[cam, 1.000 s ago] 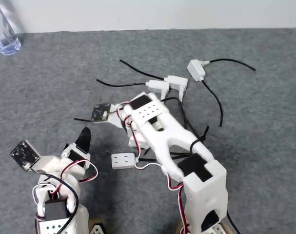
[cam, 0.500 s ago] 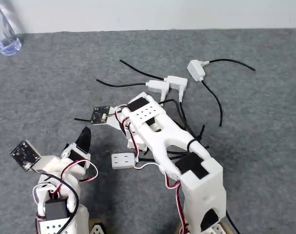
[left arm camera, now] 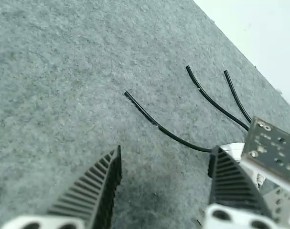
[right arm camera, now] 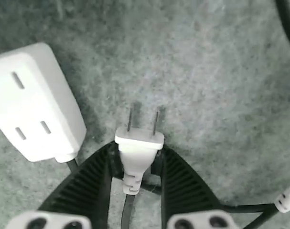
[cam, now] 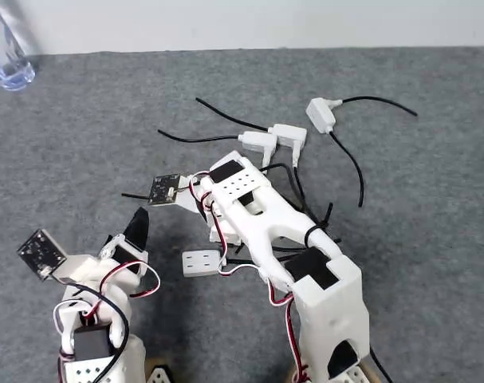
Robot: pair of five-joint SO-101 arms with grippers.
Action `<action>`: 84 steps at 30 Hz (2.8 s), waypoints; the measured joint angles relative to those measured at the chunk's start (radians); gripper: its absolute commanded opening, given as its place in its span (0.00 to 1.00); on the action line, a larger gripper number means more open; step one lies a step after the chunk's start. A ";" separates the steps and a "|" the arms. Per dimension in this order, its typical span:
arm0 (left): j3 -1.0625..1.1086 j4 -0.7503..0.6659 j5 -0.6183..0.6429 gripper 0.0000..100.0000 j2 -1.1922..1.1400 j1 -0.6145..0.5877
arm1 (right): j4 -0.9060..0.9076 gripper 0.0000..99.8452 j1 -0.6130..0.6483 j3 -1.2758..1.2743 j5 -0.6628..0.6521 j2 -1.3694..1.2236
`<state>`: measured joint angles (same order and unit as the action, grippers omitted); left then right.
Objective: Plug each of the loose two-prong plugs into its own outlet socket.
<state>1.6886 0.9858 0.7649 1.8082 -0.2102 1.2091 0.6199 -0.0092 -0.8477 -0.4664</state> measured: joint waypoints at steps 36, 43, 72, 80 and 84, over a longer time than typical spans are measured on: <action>0.002 -0.092 0.048 0.28 0.000 0.181 | 0.222 0.01 0.236 0.005 0.169 0.506; 0.000 -0.098 0.052 0.28 0.000 0.180 | 0.334 0.01 0.244 0.137 0.184 0.506; 0.000 -0.098 0.052 0.28 0.000 0.180 | 0.393 0.01 0.244 0.262 0.190 0.506; 0.000 -0.098 0.052 0.28 0.000 0.180 | 0.394 0.01 0.244 0.295 0.190 0.506; -0.002 -0.098 0.052 0.28 0.000 0.180 | 0.417 0.01 0.244 0.345 0.190 0.506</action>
<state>1.6870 0.8876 0.8170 1.8082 -0.0307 1.6264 0.8638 0.3360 -0.6575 0.0399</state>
